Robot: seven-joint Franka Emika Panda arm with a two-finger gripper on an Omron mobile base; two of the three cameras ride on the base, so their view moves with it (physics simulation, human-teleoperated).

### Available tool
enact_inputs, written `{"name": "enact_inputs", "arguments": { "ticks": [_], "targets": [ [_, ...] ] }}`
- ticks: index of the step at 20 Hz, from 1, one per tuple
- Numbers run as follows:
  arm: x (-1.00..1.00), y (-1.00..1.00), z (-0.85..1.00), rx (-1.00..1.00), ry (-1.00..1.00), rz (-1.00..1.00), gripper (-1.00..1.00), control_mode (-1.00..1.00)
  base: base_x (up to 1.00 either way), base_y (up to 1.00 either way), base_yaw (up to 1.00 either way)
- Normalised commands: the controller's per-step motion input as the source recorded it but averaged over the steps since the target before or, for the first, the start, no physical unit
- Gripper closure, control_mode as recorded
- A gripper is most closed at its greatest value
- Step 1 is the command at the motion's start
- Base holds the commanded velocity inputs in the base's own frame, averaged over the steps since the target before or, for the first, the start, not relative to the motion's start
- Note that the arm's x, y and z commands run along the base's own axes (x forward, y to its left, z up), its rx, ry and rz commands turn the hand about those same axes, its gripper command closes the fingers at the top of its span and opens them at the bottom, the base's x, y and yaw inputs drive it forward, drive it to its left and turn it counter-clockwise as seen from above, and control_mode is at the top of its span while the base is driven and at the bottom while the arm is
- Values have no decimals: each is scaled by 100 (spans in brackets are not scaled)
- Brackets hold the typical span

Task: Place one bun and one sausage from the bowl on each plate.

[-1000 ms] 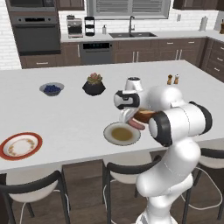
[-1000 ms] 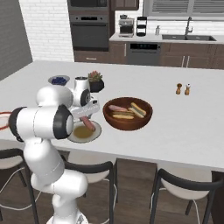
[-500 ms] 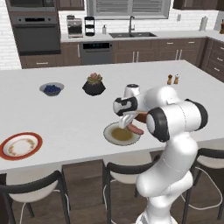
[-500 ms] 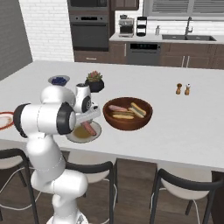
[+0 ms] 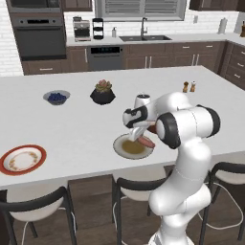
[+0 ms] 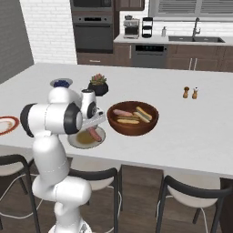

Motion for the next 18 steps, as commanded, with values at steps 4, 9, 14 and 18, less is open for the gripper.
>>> {"name": "enact_inputs", "arguments": {
  "ticks": [4, 9, 14, 18],
  "targets": [
    [9, 0, -22, 0, 0, 0, 100, -100, 0, 0, 0],
    [2, 0, -2, 0, -1, 0, 100, -100, 0, 0, 0],
    [0, 0, 0, 0, 0, 0, -100, -100, 0, 0, 0],
    [0, 0, 0, 0, 0, 0, -100, -100, 0, 0, 0]
  ]
}}
